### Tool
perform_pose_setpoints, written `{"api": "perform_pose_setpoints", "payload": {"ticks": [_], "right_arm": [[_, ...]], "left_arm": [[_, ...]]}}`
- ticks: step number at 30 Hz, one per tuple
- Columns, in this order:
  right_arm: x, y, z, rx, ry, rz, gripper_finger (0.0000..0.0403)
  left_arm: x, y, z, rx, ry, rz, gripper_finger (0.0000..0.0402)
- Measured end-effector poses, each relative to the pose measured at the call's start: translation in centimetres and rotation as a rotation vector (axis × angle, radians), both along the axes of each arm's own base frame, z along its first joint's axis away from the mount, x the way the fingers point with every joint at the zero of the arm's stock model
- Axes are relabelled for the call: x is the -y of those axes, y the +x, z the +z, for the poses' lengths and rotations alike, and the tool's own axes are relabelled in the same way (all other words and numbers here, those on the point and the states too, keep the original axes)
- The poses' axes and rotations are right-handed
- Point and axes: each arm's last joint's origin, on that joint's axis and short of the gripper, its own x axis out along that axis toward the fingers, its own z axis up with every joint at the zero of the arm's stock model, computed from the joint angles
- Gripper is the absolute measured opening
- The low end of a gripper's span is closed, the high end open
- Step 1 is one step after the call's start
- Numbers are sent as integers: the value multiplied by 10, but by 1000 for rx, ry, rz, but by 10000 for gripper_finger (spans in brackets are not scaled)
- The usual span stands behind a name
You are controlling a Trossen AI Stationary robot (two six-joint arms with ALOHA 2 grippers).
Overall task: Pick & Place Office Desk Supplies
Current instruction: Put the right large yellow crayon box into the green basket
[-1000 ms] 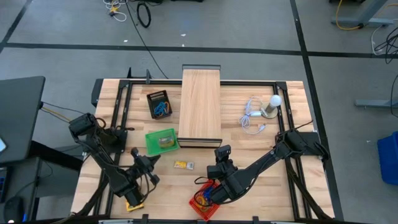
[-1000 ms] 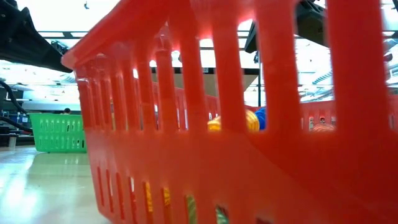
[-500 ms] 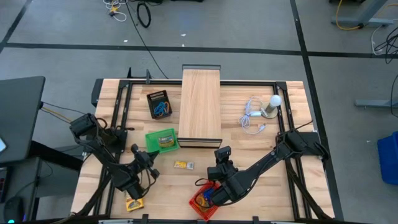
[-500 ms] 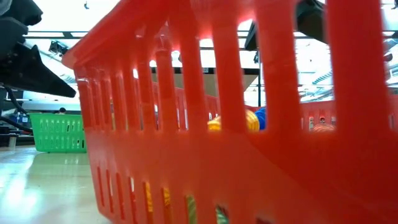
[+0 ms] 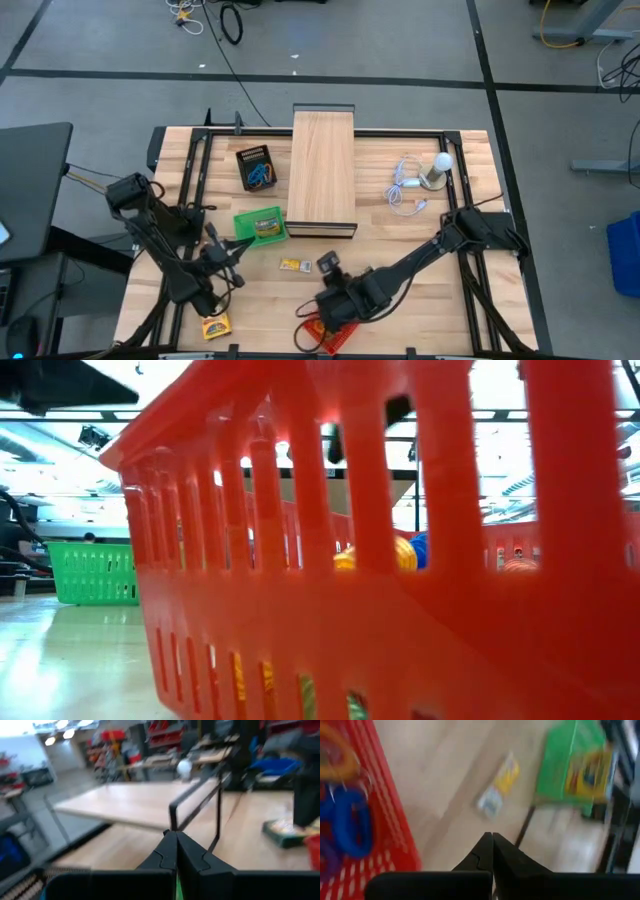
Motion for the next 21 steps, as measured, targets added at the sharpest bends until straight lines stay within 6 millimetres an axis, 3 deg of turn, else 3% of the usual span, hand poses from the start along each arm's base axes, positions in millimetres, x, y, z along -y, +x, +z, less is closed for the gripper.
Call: {"api": "perform_pose_setpoints", "payload": {"ticks": [5, 10, 16, 21], "right_arm": [[10, 18, 4, 61, 6, 83, 24], [34, 28, 2, 19, 114, -1, 81], [47, 7, -6, -192, 82, -140, 183], [42, -23, -8, -434, 107, -263, 217]], "left_arm": [[-5, -4, 13, -7, 44, -16, 8], [-4, -8, 19, -5, 43, -36, 21], [-4, -9, 18, -8, 48, -40, 26], [-4, -9, 18, -13, 55, -40, 27]]}}
